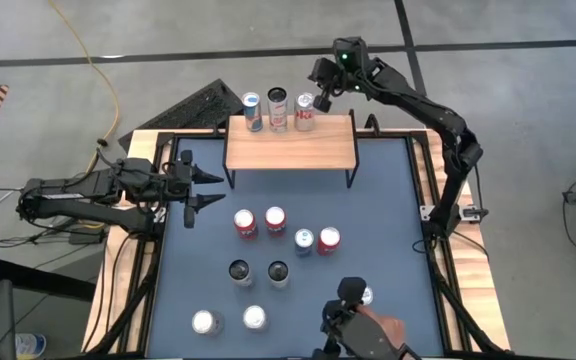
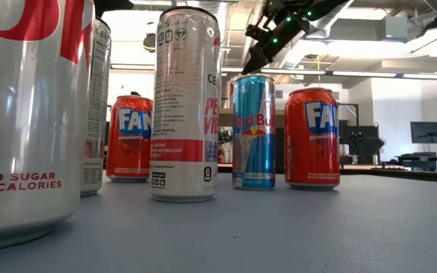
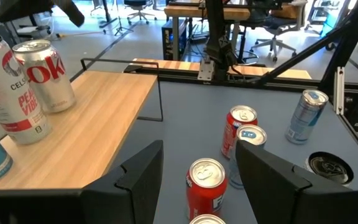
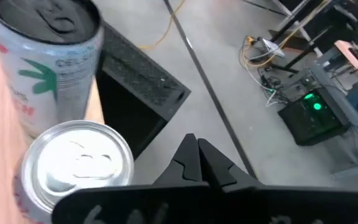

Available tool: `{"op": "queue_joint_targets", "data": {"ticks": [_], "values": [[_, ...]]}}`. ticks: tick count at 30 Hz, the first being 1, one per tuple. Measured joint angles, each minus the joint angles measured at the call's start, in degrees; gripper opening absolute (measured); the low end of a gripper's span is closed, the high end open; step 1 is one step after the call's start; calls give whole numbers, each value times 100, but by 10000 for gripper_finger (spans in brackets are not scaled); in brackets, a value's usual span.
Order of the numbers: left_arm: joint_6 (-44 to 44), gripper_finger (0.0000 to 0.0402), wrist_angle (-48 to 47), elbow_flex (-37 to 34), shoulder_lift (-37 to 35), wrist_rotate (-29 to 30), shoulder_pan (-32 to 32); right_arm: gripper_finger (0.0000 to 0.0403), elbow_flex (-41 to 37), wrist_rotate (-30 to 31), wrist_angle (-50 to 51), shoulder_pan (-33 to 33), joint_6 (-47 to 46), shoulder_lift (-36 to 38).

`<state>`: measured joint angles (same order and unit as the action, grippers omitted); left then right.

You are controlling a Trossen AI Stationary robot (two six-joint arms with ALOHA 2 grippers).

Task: Place canned beverage on shelf
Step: Put the right silver soda can on the shelf

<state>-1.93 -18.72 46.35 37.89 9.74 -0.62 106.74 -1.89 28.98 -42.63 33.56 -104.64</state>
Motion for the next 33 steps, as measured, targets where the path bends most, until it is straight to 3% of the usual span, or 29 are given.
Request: {"op": "queue_joint_targets", "data": {"ticks": [33], "values": [[83, 192, -40, 0, 0, 15, 0, 0, 2, -124, 282, 216, 712, -255]]}}
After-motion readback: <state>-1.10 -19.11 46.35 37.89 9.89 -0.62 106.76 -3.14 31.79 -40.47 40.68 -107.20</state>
